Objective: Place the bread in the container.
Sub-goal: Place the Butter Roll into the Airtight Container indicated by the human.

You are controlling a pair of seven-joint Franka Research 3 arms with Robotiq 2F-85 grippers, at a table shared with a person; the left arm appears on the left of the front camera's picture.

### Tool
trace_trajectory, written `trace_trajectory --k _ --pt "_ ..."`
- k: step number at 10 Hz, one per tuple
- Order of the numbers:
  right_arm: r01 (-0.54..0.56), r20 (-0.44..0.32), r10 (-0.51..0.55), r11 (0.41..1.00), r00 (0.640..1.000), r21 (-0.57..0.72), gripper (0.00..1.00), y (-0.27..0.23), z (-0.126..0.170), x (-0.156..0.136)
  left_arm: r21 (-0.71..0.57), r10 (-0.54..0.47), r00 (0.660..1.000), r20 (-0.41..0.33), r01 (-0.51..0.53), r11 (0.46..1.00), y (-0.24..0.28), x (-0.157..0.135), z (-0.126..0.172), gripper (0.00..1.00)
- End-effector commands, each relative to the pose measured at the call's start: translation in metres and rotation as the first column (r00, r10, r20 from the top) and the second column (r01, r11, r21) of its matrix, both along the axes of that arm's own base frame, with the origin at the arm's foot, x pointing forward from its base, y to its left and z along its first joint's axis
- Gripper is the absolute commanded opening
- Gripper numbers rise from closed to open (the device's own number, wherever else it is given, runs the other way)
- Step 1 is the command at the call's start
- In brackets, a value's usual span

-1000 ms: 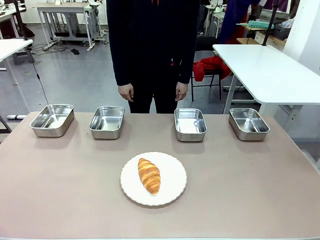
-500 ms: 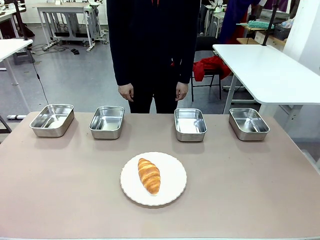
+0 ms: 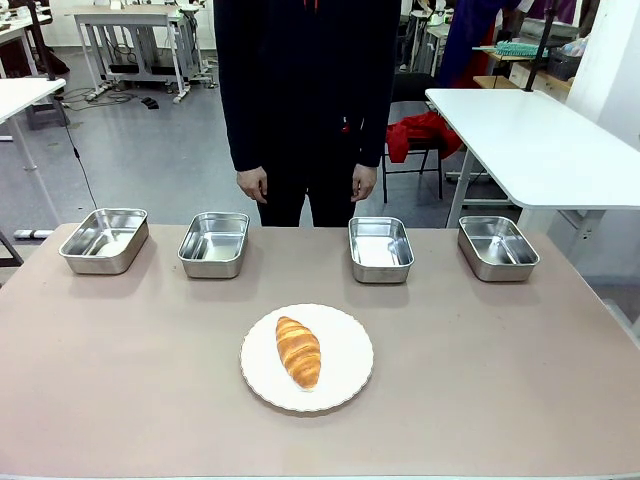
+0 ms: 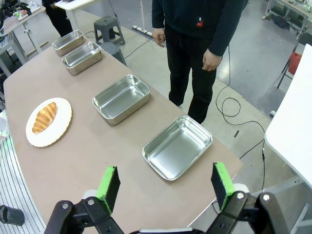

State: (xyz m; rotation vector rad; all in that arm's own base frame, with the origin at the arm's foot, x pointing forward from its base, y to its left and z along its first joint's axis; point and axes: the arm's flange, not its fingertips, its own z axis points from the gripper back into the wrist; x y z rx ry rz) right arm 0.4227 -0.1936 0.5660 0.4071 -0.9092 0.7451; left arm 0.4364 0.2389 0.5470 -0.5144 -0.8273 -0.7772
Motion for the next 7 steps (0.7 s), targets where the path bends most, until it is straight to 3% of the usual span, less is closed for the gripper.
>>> trace_trajectory --k 1,7 --pt "0.0 0.002 0.0 1.0 1.0 0.001 0.98 0.0001 0.0007 -0.0002 0.001 -0.003 1.0 0.005 0.003 1.0 0.0007 -0.0014 0.0008 1.0" --pt "0.0 0.002 0.0 1.0 1.0 0.001 0.98 0.0001 0.0007 -0.0002 0.001 -0.003 1.0 0.005 0.003 1.0 0.0007 -0.0014 0.0008 1.0"
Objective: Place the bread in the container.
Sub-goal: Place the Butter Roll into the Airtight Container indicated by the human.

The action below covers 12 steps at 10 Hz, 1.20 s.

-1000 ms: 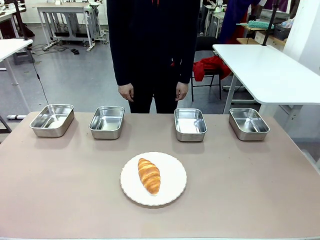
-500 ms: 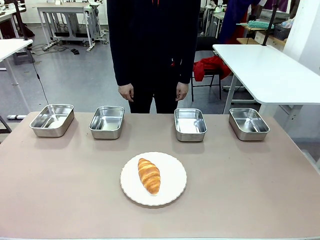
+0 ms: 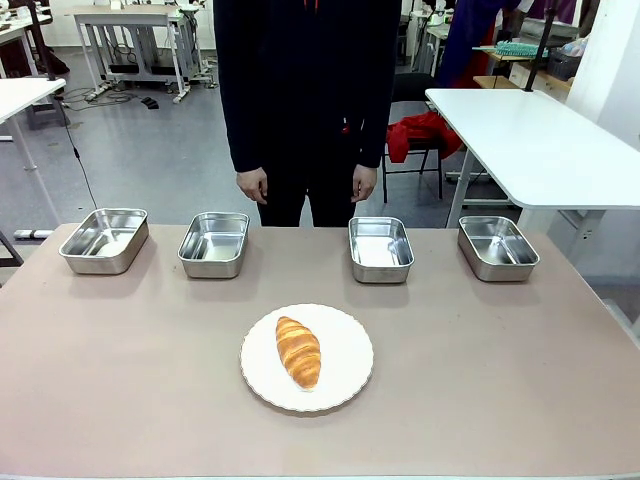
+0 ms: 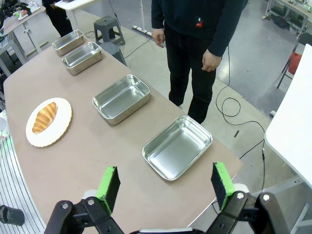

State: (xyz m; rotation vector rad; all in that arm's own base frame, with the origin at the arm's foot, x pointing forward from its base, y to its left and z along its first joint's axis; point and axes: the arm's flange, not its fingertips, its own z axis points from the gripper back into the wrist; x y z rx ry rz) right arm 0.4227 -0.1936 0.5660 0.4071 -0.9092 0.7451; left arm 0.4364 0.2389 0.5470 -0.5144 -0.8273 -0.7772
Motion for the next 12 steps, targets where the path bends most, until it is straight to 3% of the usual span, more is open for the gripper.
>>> trace_trajectory --k 1,12 --pt "0.0 0.002 0.0 1.0 1.0 0.001 0.98 0.0001 0.0007 -0.0002 0.001 -0.003 1.0 0.005 0.003 1.0 0.0007 -0.0014 0.0008 1.0" --pt "0.0 0.002 0.0 1.0 1.0 0.001 0.98 0.0001 0.0007 -0.0002 0.001 -0.003 1.0 0.005 0.003 1.0 0.0007 -0.0014 0.0008 1.0"
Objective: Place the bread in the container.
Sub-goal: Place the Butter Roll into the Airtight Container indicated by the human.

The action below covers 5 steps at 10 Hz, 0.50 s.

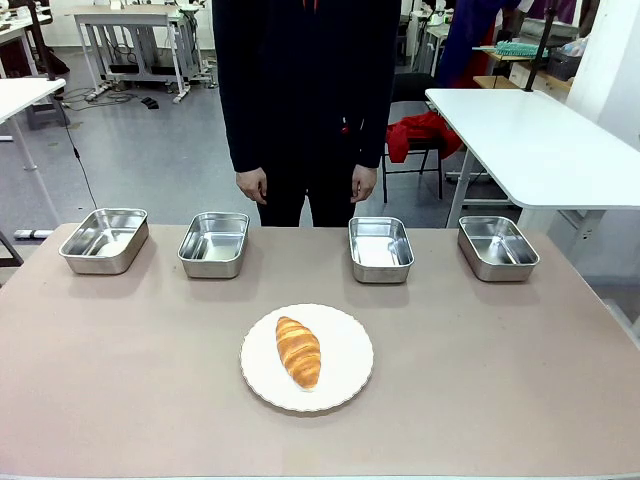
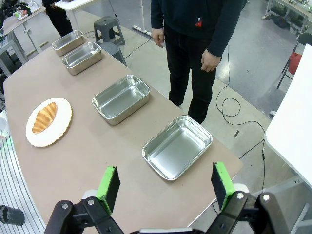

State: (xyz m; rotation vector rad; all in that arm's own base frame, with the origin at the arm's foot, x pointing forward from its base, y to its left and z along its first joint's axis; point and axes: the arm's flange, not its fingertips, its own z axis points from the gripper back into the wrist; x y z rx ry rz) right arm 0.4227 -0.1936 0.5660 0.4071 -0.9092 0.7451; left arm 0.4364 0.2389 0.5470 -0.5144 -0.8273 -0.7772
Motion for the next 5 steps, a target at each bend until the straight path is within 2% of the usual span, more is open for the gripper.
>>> trace_trajectory --k 1,5 --pt "0.0 0.002 0.0 1.0 1.0 0.001 0.98 0.0001 0.0007 -0.0002 0.001 -0.003 1.0 0.005 0.003 1.0 0.0007 -0.0014 0.0008 1.0" --pt "0.0 0.002 0.0 1.0 1.0 0.001 0.98 0.0001 0.0007 -0.0002 0.001 -0.003 1.0 0.005 0.003 1.0 0.0007 -0.0014 0.0008 1.0"
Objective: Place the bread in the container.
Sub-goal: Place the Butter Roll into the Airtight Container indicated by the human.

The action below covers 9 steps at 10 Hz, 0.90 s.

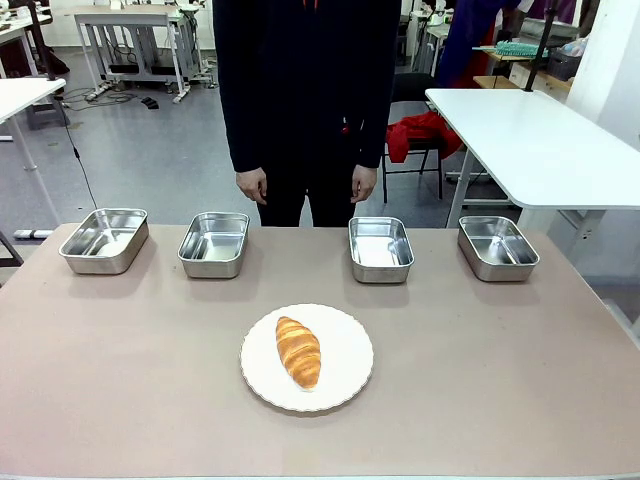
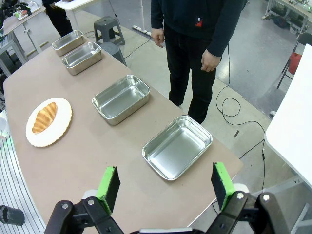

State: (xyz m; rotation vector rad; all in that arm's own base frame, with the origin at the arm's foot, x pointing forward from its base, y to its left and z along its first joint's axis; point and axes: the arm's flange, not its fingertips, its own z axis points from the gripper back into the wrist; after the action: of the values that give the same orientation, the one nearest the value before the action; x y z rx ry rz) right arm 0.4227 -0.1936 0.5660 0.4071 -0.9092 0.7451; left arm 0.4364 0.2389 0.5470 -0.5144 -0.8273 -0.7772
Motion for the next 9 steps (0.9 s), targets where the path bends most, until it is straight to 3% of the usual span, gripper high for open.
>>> trace_trajectory --k 1,9 --pt "0.0 0.002 0.0 1.0 1.0 0.001 0.98 0.0001 0.0007 -0.0002 0.001 -0.003 1.0 0.005 0.003 1.0 0.0007 -0.0014 0.0008 1.0" --pt "0.0 0.002 0.0 1.0 1.0 0.001 0.98 0.0001 0.0007 -0.0002 0.001 -0.003 1.0 0.005 0.003 1.0 0.0007 -0.0014 0.0008 1.0"
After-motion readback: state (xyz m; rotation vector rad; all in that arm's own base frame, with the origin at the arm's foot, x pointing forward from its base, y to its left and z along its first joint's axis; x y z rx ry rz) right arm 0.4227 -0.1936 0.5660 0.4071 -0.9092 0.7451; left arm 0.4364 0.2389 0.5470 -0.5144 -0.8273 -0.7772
